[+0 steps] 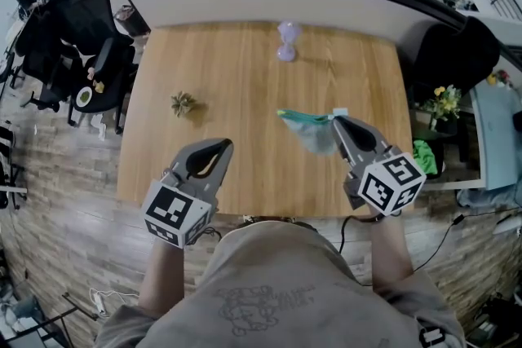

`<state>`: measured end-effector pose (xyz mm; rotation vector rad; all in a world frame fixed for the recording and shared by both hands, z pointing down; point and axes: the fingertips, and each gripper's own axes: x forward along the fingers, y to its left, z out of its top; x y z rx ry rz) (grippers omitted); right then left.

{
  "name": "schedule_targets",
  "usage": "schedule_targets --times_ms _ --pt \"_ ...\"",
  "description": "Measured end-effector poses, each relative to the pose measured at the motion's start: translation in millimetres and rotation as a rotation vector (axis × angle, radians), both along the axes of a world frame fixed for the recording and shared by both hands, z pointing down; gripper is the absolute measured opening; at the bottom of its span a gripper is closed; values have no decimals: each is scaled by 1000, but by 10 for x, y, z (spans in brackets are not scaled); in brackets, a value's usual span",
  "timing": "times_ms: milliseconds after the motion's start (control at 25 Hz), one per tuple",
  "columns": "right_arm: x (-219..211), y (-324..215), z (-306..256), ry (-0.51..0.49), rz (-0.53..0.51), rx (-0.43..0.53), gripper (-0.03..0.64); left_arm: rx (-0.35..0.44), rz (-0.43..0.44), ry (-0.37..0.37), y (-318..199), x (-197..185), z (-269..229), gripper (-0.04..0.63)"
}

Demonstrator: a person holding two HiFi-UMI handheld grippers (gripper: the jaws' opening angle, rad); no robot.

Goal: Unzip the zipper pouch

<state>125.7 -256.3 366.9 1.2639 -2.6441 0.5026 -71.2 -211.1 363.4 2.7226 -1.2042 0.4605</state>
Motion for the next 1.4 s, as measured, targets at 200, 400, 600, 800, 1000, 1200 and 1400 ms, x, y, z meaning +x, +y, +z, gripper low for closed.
schedule_targets --times_ms 200,400,600,800,1000,1200,1400 --pt "-90 14 -307 -82 -17 55 14 38 -47 4 -47 -62 -126 0" --pt "-252 27 -836 -118 -41 178 14 125 -99 12 -121 -137 -455 0" --pt "-274 24 -1310 -120 -14 313 14 229 -143 23 -198 -225 -870 0" --pt "-160 102 -1622 -140 43 400 14 306 -170 28 -154 -302 -1185 0" --pt "-167 287 -1626 -145 60 419 14 345 -193 31 -32 -330 -1266 0" --pt "-251 398 -1446 -110 47 401 14 331 -216 1 41 -326 -1121 1" --pt "-270 450 -1090 -72 37 318 14 266 -236 4 90 -325 -817 0"
